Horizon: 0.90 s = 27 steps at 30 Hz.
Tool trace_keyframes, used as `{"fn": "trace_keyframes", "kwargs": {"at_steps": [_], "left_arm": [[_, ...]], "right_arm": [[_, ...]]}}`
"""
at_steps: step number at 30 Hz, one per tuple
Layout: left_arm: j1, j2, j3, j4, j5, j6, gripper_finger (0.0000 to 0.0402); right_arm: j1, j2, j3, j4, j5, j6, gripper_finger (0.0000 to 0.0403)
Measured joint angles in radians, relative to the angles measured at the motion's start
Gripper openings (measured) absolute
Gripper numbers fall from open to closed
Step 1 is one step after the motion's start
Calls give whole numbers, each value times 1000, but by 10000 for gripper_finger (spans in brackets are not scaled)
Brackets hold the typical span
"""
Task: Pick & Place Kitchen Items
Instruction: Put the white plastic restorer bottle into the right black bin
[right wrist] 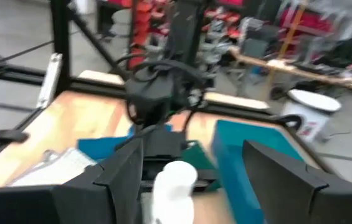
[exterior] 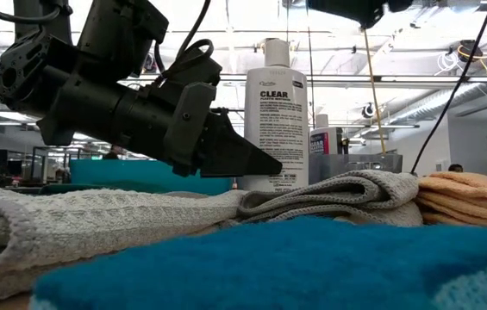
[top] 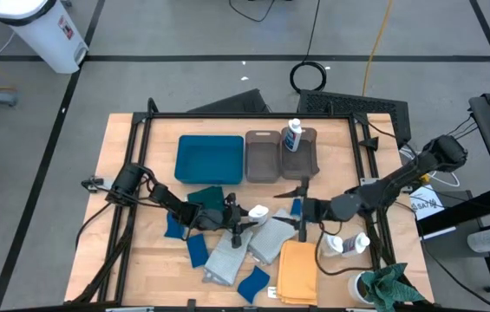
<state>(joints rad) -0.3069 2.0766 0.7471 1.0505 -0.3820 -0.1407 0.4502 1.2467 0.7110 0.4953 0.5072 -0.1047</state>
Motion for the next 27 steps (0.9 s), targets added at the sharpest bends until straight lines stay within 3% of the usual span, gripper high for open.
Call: {"fn": "trace_keyframes", "kwargs": {"at_steps": [3, 9, 14, 27], "left_arm": [[0, 0, 0, 0, 8, 0, 129], [0, 0, 0, 0, 10, 0, 129], [0, 0, 0, 0, 10, 0, 129], [0, 0, -1, -2, 14, -1, 129]], "right_arm": [[-39, 33, 5, 1, -90, 31, 247], [-106, 93, 5, 3, -125, 41, 247], [-156, 145, 5, 30, -250, 92, 247], [-216, 241, 5, 130, -349, 120, 247]]}}
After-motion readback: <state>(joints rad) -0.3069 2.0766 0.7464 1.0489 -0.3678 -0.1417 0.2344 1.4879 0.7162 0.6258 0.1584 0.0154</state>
